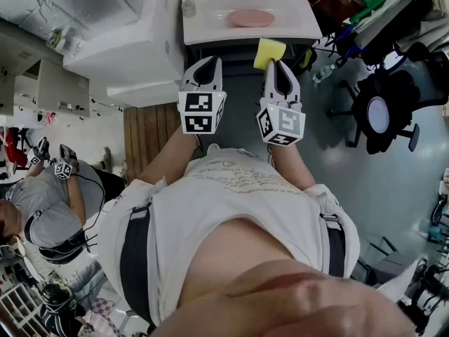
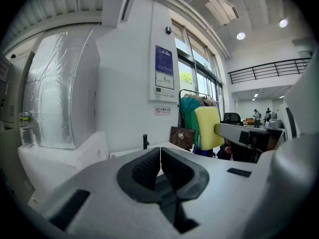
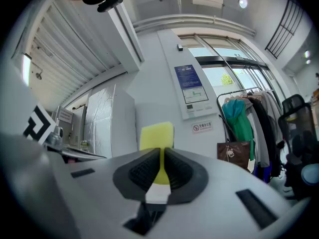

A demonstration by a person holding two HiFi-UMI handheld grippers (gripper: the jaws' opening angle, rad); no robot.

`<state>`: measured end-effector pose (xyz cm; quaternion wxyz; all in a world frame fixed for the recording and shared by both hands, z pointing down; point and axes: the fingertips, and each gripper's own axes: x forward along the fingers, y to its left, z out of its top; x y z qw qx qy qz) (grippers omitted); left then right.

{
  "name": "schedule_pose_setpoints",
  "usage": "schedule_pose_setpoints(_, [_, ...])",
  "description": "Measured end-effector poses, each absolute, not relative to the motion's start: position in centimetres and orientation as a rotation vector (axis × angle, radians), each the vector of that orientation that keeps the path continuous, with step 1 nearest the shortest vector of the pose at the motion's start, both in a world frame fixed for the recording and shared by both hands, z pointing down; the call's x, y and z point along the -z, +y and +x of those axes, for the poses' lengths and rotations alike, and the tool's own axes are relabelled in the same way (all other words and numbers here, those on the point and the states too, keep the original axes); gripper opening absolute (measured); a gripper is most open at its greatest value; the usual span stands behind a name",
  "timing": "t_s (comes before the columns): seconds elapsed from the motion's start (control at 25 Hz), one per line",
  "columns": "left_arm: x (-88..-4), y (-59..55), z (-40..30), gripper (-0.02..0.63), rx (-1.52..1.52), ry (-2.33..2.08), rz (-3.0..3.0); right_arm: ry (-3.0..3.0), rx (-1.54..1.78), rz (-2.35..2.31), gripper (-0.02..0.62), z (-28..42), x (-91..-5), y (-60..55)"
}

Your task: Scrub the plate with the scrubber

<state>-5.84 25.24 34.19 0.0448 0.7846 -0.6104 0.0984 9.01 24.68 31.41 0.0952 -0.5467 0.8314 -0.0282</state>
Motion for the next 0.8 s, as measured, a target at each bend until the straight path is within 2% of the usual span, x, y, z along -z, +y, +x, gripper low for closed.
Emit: schedule_pose_setpoints(0.8, [-33.8, 24.2, -8.1, 0.025, -0.275, -1.809, 2.461, 2.444, 0.071, -1.630, 0.043, 6.1, -31.0, 24.3])
